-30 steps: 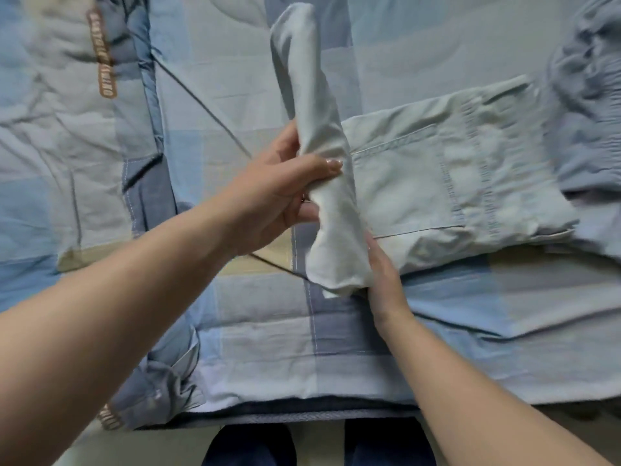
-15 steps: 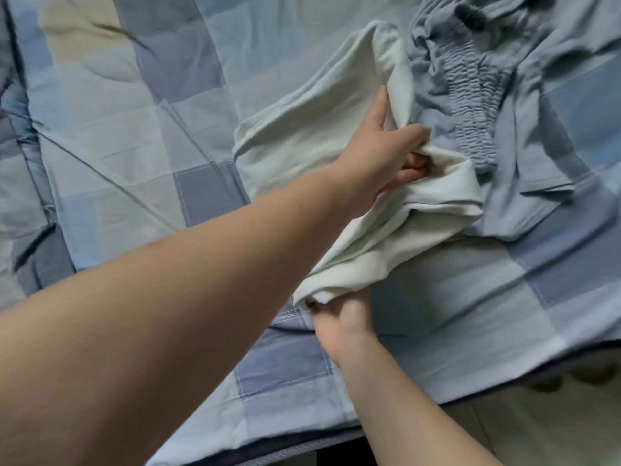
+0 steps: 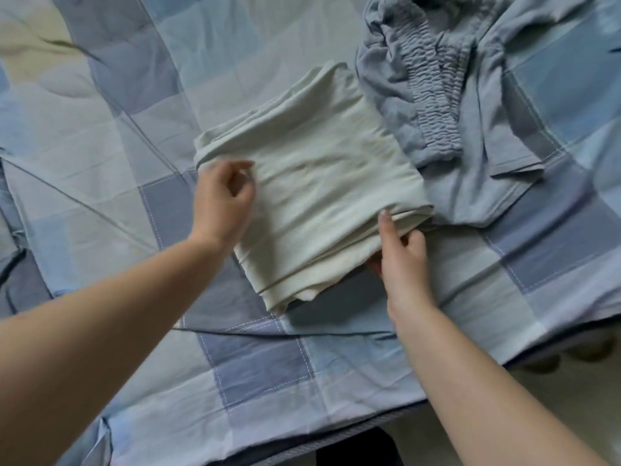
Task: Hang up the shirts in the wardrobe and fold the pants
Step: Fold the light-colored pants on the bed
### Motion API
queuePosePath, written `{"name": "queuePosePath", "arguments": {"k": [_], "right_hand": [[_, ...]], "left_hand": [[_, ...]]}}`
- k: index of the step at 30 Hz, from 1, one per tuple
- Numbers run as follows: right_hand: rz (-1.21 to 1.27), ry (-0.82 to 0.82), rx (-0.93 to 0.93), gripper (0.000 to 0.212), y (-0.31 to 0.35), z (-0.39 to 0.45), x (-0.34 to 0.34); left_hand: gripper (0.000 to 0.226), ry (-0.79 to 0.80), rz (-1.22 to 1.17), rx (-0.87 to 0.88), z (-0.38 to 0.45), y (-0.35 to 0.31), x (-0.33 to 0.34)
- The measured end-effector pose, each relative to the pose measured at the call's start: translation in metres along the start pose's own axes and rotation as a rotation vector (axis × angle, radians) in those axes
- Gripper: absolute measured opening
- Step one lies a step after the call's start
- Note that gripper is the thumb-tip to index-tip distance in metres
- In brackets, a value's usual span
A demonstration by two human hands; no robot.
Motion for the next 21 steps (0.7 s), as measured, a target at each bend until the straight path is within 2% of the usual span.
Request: {"name": "queuePosePath", "arguments": {"k": [2,5,9,13,15,18,21], "right_hand": [[-0.081,-0.126,-0.093,0.044,0.010,0.001,-0.002],[0.045,-0.292,-0.083,0.051,0.019,0.006,-0.007],[0.032,-0.254,-0.091,0.044,0.022,0.016,0.000],[-0.086,-0.165,-0.221,0.030,0.048,0.039,0.007],[-0.116,-0.122,-0.272,0.037,0.063,0.045,0.014],[-0.061,-0.040,-0.311,0.041,0.068,0.028,0.021],[-0.182,-0.009,-0.485,0.037,0.050,-0.018,0.014]], "left_hand": [[0.029,-0.055,0.112,0.120,0.029,-0.004,-0.003],[0.032,-0.068,0.224,0.144,0.069,-0.006,0.002],[0.038,0.203,0.489,0.148,0.085,0.018,0.021],[0.039,0.245,0.531,0.159,0.085,0.039,0.004],[0.033,0.248,0.501,0.092,0.071,0.057,-0.011],[0.031,0.165,0.381,-0.096,0.022,0.089,-0.039],[0.028,0.083,0.164,-0.356,-0.053,0.125,-0.061]]}}
Point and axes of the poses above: each hand's wrist, its own z-axis towards the middle knuckle, its own x-axis out of the palm, y = z × x, the point moved 8 cm from there along z, towards the middle knuckle, and after that the axes turned 14 degrees about -y, right-handed, at the moved point
